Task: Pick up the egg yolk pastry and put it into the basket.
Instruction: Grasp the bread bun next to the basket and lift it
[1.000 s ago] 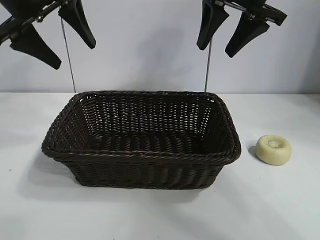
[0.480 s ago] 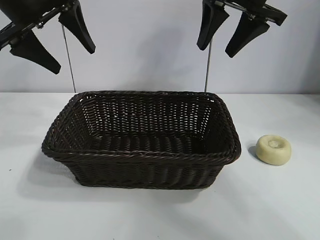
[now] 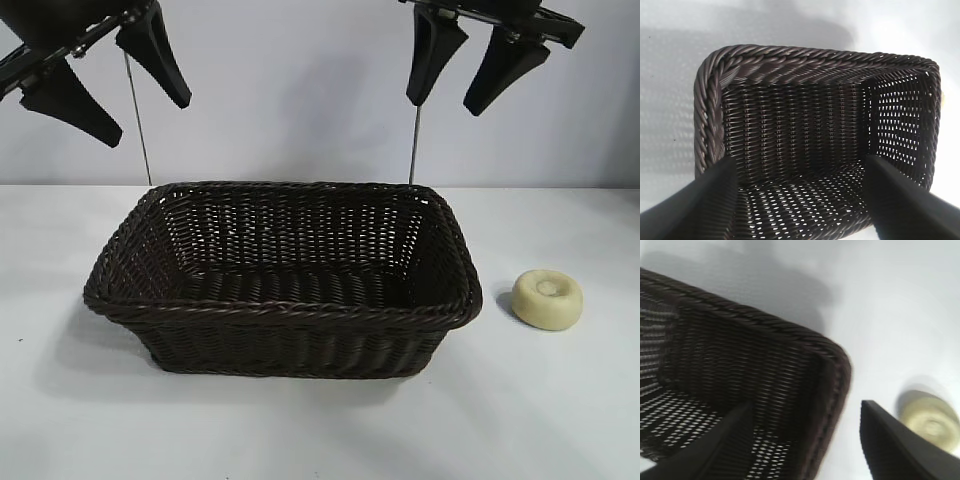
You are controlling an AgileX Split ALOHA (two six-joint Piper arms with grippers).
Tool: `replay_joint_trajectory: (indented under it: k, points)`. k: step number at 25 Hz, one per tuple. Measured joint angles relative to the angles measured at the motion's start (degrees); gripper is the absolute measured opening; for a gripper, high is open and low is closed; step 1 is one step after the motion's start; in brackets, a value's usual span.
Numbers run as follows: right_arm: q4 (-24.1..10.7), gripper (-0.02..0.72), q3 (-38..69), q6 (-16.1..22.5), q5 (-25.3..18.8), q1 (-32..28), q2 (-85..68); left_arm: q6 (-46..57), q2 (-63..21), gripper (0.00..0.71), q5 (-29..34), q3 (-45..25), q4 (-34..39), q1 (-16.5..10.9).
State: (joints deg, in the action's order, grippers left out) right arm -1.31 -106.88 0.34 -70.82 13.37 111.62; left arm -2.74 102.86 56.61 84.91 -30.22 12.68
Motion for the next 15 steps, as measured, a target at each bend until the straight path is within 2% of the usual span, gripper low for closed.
replay_joint_trajectory:
  k: [5,8,15]
  points:
    - [0.62,0.456,0.11,0.27,0.0,-4.44,0.0,0.0,0.0,0.515,0.0,0.0,0.0,0.0]
    - [1.31,0.494,1.28,0.21,0.11,-7.26,0.0,0.0,0.0,0.515,0.0,0.0,0.0,0.0]
    - [3.93,0.519,12.74,-2.32,0.28,-9.11,0.0,0.0,0.0,0.515,-0.45,0.0,-0.05,0.0]
